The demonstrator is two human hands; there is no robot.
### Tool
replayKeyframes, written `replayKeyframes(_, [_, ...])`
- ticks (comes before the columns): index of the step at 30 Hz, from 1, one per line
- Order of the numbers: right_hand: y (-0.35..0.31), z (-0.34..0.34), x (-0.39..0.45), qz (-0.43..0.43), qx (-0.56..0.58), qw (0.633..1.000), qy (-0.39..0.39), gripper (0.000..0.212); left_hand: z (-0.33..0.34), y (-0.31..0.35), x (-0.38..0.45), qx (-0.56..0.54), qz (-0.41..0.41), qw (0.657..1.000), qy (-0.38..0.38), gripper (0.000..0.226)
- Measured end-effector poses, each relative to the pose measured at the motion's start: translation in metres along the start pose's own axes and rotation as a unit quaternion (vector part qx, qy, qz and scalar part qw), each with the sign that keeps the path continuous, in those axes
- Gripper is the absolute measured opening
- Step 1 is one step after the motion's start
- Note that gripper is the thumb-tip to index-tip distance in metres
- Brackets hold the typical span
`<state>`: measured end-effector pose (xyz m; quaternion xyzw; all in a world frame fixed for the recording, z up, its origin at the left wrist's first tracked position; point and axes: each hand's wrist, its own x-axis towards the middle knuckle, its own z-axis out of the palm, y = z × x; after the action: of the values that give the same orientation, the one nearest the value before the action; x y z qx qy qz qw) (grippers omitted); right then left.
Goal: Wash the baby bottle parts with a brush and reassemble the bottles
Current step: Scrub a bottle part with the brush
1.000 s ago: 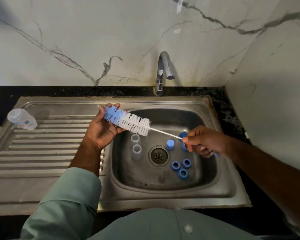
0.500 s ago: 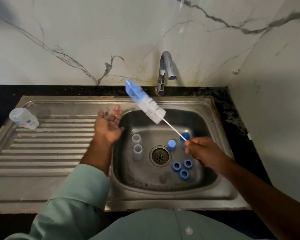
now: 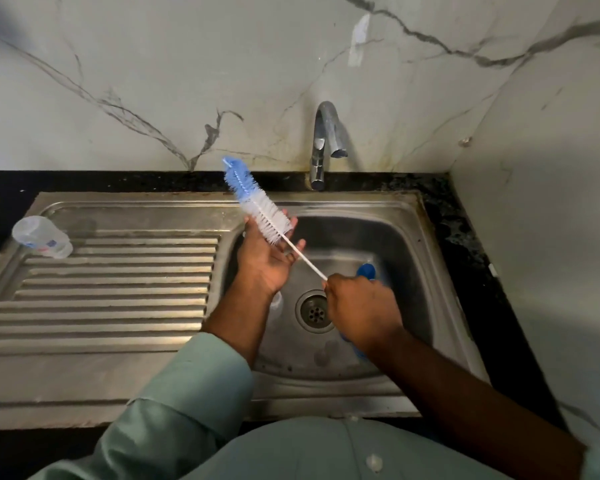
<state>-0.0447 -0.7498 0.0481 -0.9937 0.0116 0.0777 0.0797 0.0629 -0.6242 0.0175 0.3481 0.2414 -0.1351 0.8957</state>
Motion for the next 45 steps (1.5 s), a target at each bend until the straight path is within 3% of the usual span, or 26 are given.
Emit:
replayKeyframes(3, [0.003, 0.004, -0.023, -0.051, -0.014, 0.998, -0.047, 0.023, -0.006, 0.016, 0.007, -0.023, 0.013, 1.0, 0.012, 0.048])
replayKeyframes(5, [-0.001, -0.002, -0.016, -0.027, -0.01, 0.999, -0.032, 0.022, -0.007, 0.001, 0.002, 0.023, 0.002, 1.0, -0.016, 0.041])
replayKeyframes(8, [-0.002, -0.012, 0.0, 0.019, 0.01, 1.0, -0.015, 0.023, 0.0, -0.013, -0.005, 0.009, -0.032, 0.999, -0.025, 0.056])
replayKeyframes(10, [0.001, -0.006, -0.01, -0.018, 0.01, 0.999, -0.033, 0.024, -0.001, 0.004, 0.0, -0.025, -0.014, 1.0, -0.003, 0.059])
replayKeyframes(12, [0.0, -0.002, -0.025, -0.047, 0.02, 0.996, -0.068, 0.024, -0.003, 0.01, -0.001, -0.008, -0.017, 1.0, 0.0, 0.047])
replayKeyframes(15, [-0.001, -0.005, -0.006, 0.015, 0.054, 0.998, -0.031, 0.026, 0.003, -0.015, -0.016, 0.048, -0.056, 0.995, -0.067, 0.034])
replayKeyframes(17, [0.001, -0.005, -0.001, 0.039, 0.081, 0.996, -0.027, 0.026, 0.006, -0.014, -0.018, 0.001, -0.053, 0.996, -0.078, 0.036])
replayKeyframes(21, [0.01, 0.004, -0.029, -0.009, 0.077, 0.994, -0.084, 0.028, -0.001, 0.016, -0.008, -0.039, -0.017, 0.997, -0.07, 0.037])
replayKeyframes(25, [0.009, -0.007, 0.001, 0.043, 0.126, 0.991, -0.024, 0.028, 0.005, -0.018, -0.027, 0.047, -0.032, 0.997, -0.044, 0.037])
replayKeyframes(31, [0.03, 0.007, -0.028, 0.01, 0.21, 0.974, -0.088, 0.041, -0.029, -0.003, -0.012, 0.002, 0.092, 0.991, 0.101, 0.015])
replayKeyframes(34, [0.027, 0.011, -0.024, 0.032, 0.2, 0.978, -0.049, 0.042, -0.032, -0.019, -0.022, -0.022, 0.082, 0.994, 0.064, 0.026])
replayKeyframes(37, [0.017, 0.01, -0.027, 0.038, 0.101, 0.994, -0.028, 0.032, -0.024, -0.023, -0.027, -0.058, 0.033, 0.998, 0.019, 0.029])
replayKeyframes(40, [0.02, 0.009, -0.038, 0.009, 0.044, 0.999, -0.029, 0.031, -0.025, -0.015, -0.018, -0.078, 0.018, 0.996, 0.047, 0.028])
replayKeyframes(43, [0.028, 0.012, -0.047, -0.088, 0.13, 0.986, -0.06, 0.029, -0.03, -0.011, -0.006, -0.079, 0.036, 0.993, 0.082, 0.031])
replayKeyframes(45, [0.027, 0.013, -0.041, -0.095, 0.18, 0.976, -0.075, 0.034, -0.028, -0.021, -0.006, -0.052, 0.015, 0.996, 0.073, 0.036])
